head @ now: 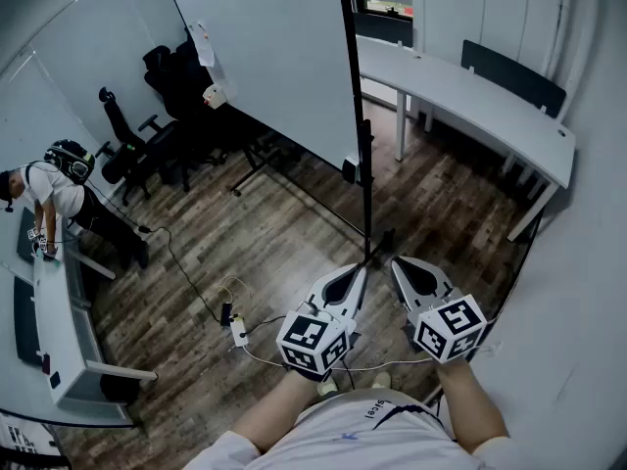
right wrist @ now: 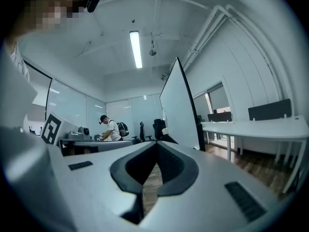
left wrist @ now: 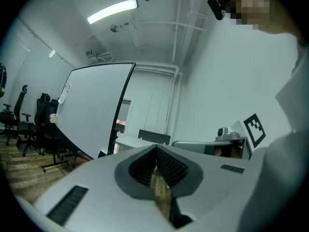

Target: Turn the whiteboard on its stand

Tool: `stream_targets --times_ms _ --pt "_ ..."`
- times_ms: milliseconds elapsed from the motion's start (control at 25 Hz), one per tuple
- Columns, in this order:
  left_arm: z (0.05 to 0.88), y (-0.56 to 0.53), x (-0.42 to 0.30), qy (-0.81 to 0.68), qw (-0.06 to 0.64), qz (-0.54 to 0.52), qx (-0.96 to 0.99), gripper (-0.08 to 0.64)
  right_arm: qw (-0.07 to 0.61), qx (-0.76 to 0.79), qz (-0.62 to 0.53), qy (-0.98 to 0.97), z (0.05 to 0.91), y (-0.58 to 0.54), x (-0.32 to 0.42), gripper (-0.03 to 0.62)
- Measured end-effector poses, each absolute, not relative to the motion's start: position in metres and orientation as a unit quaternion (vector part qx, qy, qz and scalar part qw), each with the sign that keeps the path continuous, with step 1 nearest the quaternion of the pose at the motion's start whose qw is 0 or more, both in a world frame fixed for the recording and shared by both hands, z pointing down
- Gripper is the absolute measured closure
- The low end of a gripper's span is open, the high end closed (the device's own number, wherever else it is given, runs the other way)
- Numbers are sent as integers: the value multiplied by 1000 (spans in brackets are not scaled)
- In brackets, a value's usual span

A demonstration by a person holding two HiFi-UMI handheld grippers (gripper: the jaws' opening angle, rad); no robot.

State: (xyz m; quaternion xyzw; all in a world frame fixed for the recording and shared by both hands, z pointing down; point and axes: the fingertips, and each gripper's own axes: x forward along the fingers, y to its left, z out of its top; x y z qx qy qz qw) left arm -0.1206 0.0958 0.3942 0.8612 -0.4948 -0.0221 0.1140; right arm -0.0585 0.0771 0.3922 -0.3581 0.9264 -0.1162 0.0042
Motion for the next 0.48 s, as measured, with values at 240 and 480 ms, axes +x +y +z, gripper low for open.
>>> stream_targets --times_ms 240,480 --pt "398 97 -108 -495 115 -24 861 548 2 -358 -114 927 395 78 -48 579" --pt "403 98 -100 -498 119 -23 859 548 19 -346 -122 930 391 80 -38 578"
